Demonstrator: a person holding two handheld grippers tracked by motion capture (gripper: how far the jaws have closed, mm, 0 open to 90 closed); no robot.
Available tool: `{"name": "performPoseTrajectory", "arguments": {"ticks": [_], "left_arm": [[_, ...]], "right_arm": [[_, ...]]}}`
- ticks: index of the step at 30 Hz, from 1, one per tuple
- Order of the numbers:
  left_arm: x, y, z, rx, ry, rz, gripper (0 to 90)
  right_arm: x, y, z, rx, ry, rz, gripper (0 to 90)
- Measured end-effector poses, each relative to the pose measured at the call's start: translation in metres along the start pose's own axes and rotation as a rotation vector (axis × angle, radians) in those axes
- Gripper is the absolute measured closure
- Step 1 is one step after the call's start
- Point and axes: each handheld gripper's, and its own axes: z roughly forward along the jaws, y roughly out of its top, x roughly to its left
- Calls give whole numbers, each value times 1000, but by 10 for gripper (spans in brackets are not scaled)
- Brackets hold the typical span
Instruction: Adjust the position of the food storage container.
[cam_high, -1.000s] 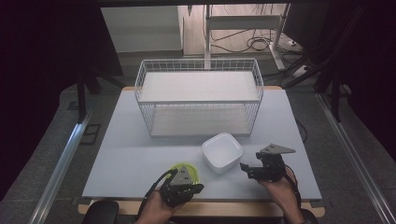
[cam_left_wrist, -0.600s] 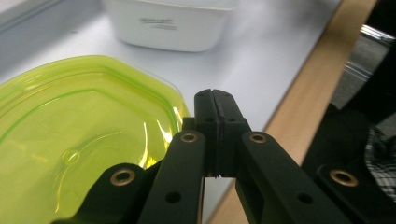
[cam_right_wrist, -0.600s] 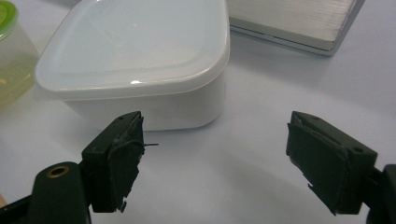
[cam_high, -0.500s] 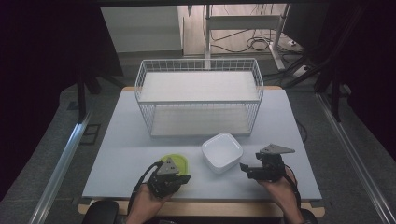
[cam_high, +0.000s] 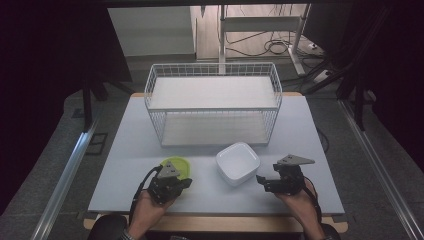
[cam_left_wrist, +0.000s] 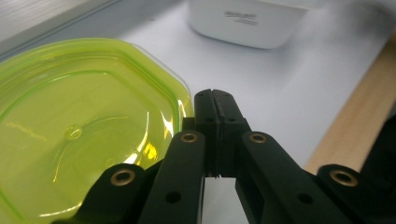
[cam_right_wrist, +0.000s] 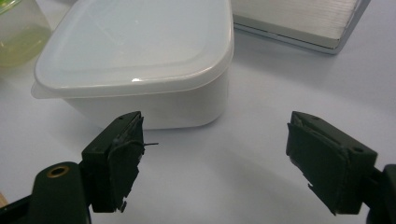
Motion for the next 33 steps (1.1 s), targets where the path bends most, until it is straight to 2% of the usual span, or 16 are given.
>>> {"name": "performPoseTrajectory", "arguments": {"ticks": [10, 13, 16, 19, 22, 23, 25, 28, 31, 33], "left_arm": [[25, -3, -6, -16, 63, -56, 900], [37, -5, -9, -23, 97, -82, 900], [42, -6, -11, -26, 108, -92, 900], [55, -9, -14, -28, 135, -110, 900], [60, -10, -15, -30, 150, -117, 900], [67, -11, -17, -30, 168, -122, 900], [71, -12, -19, -35, 177, -130, 900], [71, -12, -20, -47, 173, -130, 900], [65, -10, -20, -70, 156, -112, 900], [60, -10, -18, -69, 145, -100, 899]], "right_arm": [[1, 0, 1, 3, 3, -2, 197], [1, 0, 1, 6, 5, -1, 197], [1, 0, 1, 6, 6, -2, 196], [1, 0, 2, 16, 2, -14, 196], [1, 0, 2, 18, 2, -17, 196], [1, 0, 2, 18, 4, -19, 196], [1, 0, 2, 18, 4, -21, 199], [1, 0, 2, 21, 8, -20, 204], [1, 0, 2, 25, 10, -22, 224], [1, 0, 1, 30, 10, -26, 271]]}}
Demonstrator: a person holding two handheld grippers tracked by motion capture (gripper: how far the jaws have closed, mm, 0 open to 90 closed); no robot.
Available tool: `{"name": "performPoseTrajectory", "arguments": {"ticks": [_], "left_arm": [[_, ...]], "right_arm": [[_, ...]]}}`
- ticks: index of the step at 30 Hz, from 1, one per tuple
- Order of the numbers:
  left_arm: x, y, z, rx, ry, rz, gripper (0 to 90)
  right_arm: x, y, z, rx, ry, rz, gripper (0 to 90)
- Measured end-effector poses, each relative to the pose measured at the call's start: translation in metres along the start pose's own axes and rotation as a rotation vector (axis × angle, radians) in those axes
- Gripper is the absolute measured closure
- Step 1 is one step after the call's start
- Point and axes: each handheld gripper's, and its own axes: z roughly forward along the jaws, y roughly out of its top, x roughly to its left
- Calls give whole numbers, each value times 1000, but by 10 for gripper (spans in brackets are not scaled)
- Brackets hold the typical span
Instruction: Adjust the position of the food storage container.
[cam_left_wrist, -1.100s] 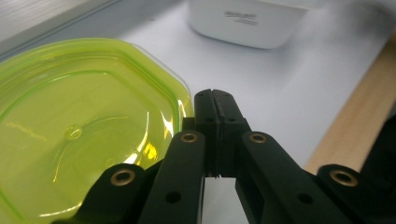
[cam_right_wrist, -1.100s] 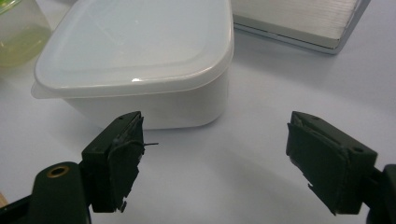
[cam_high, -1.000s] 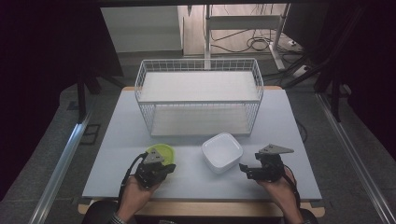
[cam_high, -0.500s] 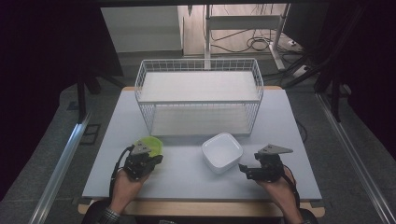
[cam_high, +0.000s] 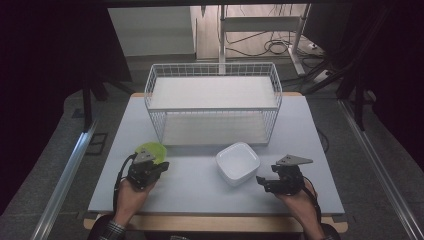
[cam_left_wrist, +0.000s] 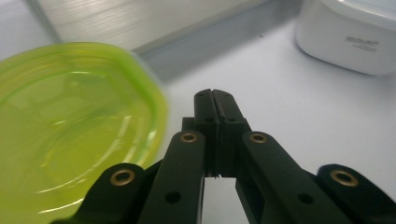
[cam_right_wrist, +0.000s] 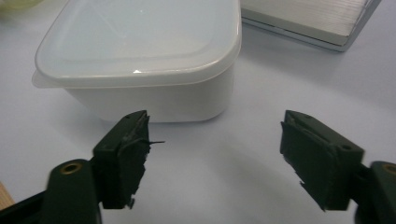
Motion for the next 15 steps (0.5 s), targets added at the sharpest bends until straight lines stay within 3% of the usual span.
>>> {"name": "performPoseTrajectory", "arguments": {"ticks": [3, 6, 7, 10, 12, 15], "left_arm": [[-7, 0, 4, 7, -19, 23, 885], [-17, 1, 9, 11, -43, 50, 873], [-17, 1, 9, 11, -43, 50, 871], [-23, 1, 12, 15, -67, 74, 871], [-25, 1, 14, 15, -84, 78, 878], [-29, 2, 18, 16, -103, 82, 891]], "right_arm": [[-1, 0, -1, 3, -1, -4, 323], [-2, 2, -5, 2, 2, -6, 458], [-2, 2, -5, 2, 2, -6, 458], [-3, 4, -8, -2, 0, -18, 568], [-6, 7, -8, -2, -2, -30, 675], [-8, 9, -8, 0, -3, -34, 749]]}}
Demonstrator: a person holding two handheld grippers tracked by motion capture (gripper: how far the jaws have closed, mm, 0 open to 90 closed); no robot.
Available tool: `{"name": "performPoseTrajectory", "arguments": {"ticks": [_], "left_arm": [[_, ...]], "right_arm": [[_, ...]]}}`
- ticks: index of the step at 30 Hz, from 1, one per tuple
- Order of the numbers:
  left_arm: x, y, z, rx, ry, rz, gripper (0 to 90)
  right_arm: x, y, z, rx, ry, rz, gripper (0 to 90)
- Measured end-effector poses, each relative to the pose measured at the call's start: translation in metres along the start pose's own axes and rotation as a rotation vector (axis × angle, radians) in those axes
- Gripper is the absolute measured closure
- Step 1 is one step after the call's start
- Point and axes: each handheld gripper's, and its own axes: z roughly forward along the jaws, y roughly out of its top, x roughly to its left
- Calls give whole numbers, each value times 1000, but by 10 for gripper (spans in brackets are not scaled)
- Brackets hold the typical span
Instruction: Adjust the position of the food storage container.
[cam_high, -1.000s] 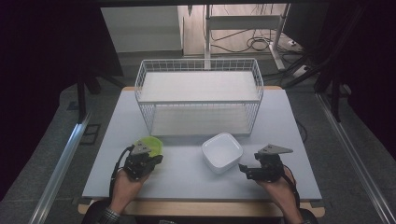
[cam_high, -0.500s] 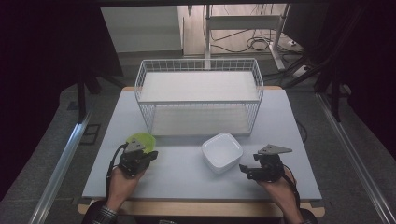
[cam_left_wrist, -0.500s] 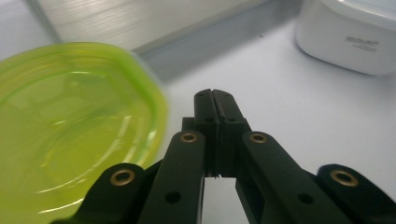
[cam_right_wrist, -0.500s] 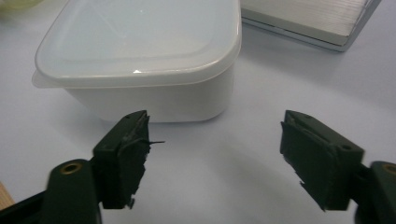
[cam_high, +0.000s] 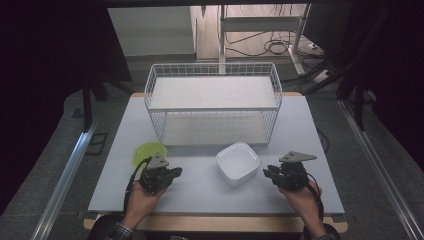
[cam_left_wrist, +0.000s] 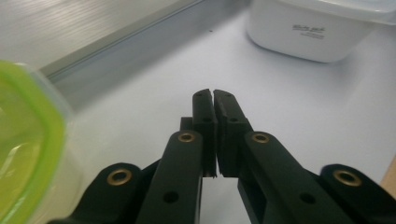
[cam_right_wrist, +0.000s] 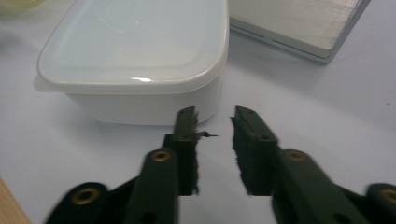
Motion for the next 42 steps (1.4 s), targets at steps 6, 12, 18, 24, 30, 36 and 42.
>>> {"name": "performPoseTrajectory", "arguments": {"ticks": [6, 12, 18, 24, 30, 36, 42], "left_arm": [[-7, 4, 10, 3, -41, 14, 900], [-13, 9, 23, 9, -56, 43, 900], [-19, 16, 39, 14, -71, 61, 900], [-26, 22, 58, 43, -86, 86, 900], [-27, 22, 62, 51, -90, 88, 900], [-22, 21, 61, 50, -101, 52, 898], [-21, 21, 59, 48, -105, 52, 895]], "right_arm": [[-8, 7, 7, 6, -12, -4, 894], [-17, 14, 18, 19, -23, 15, 896], [-23, 23, 33, 18, -30, -5, 896], [-27, 30, 46, 26, 7, -20, 896], [-15, 31, 51, 52, 49, -51, 896], [3, 28, 54, 82, 91, -75, 895], [20, 24, 52, 100, 118, -95, 892]]}}
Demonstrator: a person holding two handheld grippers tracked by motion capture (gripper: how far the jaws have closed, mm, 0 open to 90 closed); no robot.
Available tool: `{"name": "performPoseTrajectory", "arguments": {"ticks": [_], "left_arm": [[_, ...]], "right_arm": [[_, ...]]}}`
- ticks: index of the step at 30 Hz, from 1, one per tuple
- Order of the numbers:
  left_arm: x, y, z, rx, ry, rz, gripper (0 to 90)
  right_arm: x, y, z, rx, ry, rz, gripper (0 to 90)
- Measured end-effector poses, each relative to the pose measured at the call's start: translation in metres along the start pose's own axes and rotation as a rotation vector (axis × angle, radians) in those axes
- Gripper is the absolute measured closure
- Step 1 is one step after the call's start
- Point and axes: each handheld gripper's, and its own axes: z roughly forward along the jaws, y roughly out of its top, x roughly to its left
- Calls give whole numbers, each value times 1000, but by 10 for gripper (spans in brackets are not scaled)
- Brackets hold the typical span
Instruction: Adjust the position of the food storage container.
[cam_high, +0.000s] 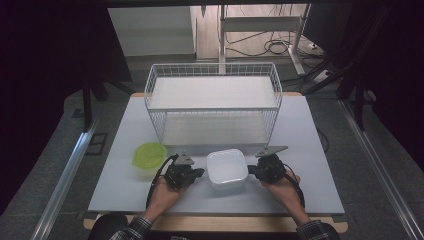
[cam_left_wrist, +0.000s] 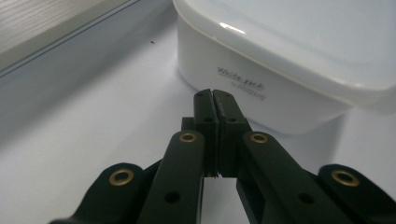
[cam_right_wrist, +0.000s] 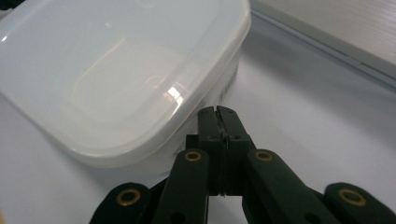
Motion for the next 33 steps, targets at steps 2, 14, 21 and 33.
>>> {"name": "performPoseTrajectory", "arguments": {"ticks": [2, 14, 21, 33], "left_arm": [[0, 0, 0, 1, -3, 0, 895], [2, -1, -4, 4, 7, -4, 893], [7, -3, -15, -9, 47, -8, 800], [8, -13, -40, -64, 97, -3, 440]], "right_arm": [[4, -1, 0, 1, 8, -3, 892], [18, -2, -1, 6, 39, -19, 893], [20, -2, -8, -22, 40, -33, 832], [18, -7, -25, -97, -23, -37, 544]]}}
